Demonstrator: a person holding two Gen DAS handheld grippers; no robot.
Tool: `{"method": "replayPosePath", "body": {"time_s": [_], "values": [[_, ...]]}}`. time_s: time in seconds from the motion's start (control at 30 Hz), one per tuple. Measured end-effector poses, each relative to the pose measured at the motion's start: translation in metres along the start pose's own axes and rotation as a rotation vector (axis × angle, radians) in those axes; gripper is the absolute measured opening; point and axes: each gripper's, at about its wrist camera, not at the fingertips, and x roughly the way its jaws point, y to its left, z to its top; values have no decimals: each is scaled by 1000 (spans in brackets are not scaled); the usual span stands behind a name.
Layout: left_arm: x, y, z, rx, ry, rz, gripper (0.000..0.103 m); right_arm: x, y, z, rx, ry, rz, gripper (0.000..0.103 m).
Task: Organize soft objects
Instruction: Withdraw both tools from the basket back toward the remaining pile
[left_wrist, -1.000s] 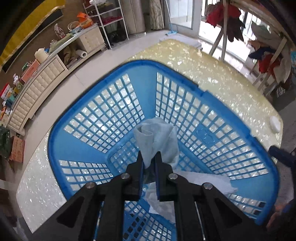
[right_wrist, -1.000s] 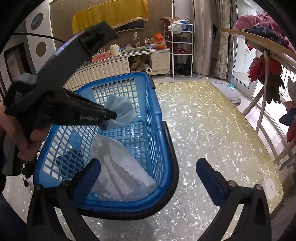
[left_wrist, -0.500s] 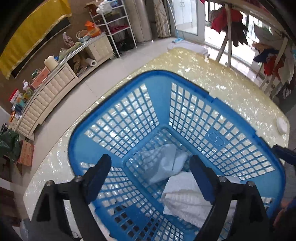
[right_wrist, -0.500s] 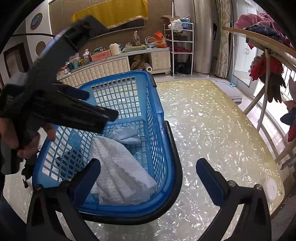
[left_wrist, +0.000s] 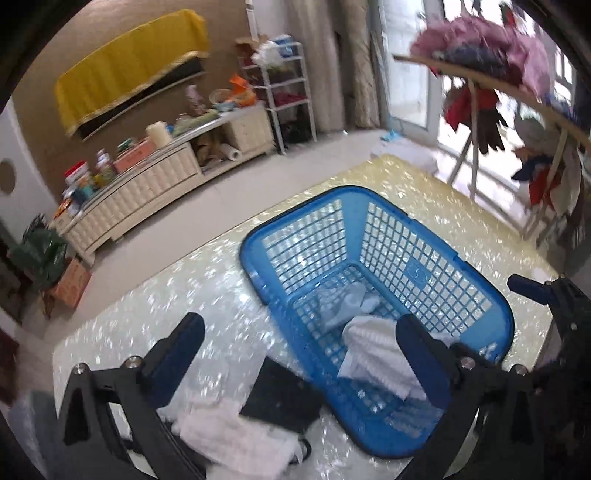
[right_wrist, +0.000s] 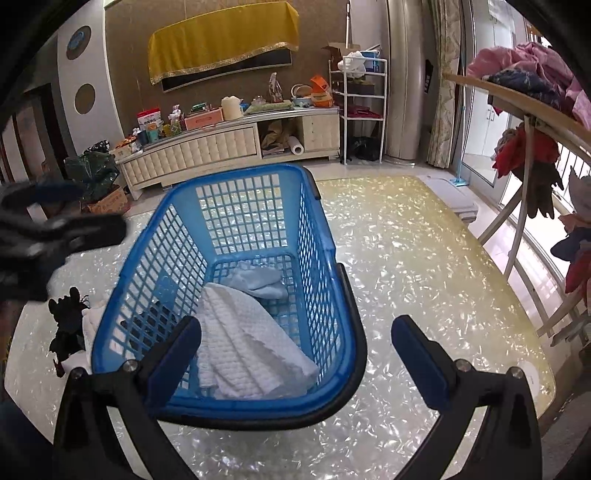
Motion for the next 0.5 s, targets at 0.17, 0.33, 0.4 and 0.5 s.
{"method": "replayPosePath", "body": {"time_s": [0.17, 0.33, 0.4, 0.5], "values": [[-30, 19, -37, -43, -69, 51, 103, -12, 6, -2, -8, -13, 2, 103], [-51, 49, -74, -150, -70, 71, 103, -23, 18, -7, -16, -25, 17, 103], [-56, 60, -89, -181, -48, 88, 103, -27, 25, -10, -17, -23, 30, 103], [-65, 68, -108, -201, -7, 103, 103, -31, 39, -14, -31, -21, 46, 103]]}}
